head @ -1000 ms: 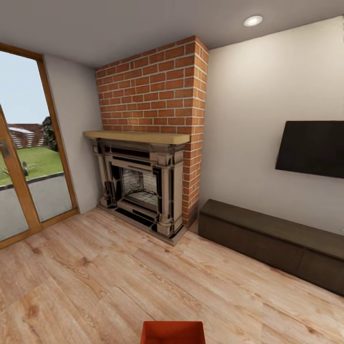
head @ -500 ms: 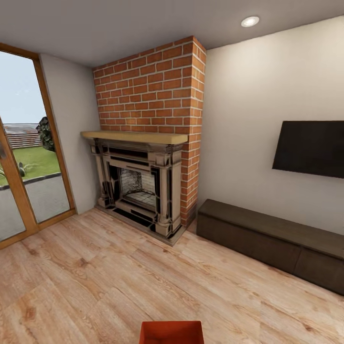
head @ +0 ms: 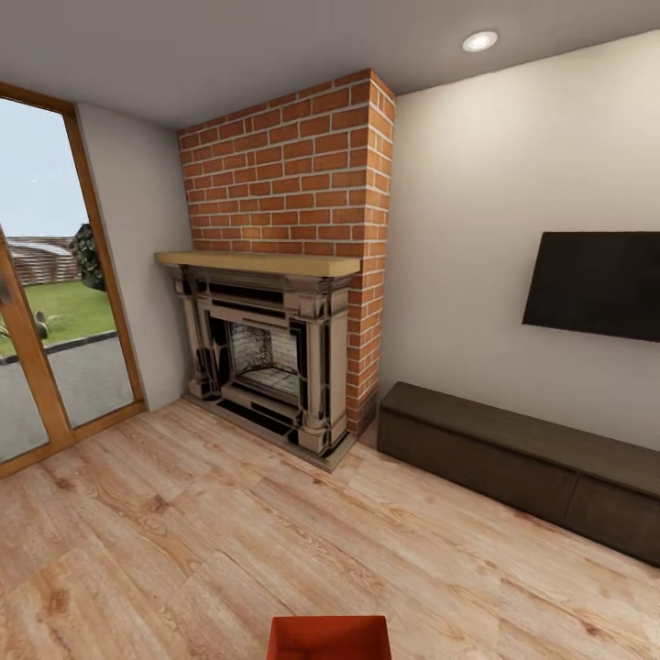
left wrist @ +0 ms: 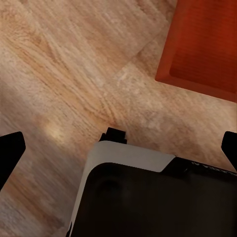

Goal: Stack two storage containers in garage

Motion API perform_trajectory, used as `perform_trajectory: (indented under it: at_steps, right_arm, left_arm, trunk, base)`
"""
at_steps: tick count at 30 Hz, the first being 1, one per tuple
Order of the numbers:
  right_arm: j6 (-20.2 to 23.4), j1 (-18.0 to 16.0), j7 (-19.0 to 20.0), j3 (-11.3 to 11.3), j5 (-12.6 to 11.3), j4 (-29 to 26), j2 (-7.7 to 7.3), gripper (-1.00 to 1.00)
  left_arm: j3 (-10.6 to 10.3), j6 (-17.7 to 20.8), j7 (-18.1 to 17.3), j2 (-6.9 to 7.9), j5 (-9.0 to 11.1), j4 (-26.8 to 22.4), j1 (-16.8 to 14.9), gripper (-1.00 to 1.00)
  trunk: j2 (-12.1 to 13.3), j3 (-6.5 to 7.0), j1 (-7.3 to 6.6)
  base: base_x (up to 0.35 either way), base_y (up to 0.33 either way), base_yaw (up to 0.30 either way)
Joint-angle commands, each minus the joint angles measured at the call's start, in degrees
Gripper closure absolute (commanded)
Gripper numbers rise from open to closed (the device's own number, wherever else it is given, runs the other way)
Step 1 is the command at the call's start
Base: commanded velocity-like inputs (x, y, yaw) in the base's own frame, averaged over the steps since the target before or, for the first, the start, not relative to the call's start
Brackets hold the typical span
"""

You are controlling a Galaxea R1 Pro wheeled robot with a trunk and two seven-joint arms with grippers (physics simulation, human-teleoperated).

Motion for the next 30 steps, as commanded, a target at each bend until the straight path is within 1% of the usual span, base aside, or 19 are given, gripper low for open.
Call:
perform_trajectory:
  at_steps: [1, 10, 13, 30]
  right_arm:
    - [-0.3, -0.1, 0.0, 0.5, -0.5, 0.2, 0.02, -1.00]
    - [-0.8, -0.1, 0.7, 0.7, -0.1, 0.2, -0.06, -1.00]
    - [-0.8, -0.1, 0.8, 0.7, -0.1, 0.2, -0.08, -1.00]
    - [-0.8, -0.1, 0.8, 0.5, -0.8, 0.2, -0.08, -1.00]
  left_arm:
    - [-0.2, -0.2, 0.1, 0.06, 0.4, 0.0, 0.0, -1.00]
    - [-0.2, -0.2, 0.2, 0.29, 0.4, 0.0, 0.0, -1.00]
    - [-0.4, -0.2, 0.1, 0.24, 0.1, -0.1, 0.0, -1.00]
    - [-0.7, -0.2, 0.1, 0.26, -0.2, -0.2, 0.0, -1.00]
  trunk:
    - [-0.1, -0.08, 0.01]
    - [-0.1, -0.62, 0.01]
    - [-0.1, -0.88, 0.01]
    - [-0.1, -2.42, 0.01]
  base:
    - [0.000, 0.000, 0.000]
    - [0.000, 0.000, 0.000]
    - [0.000, 0.000, 0.000]
    - [0.000, 0.000, 0.000]
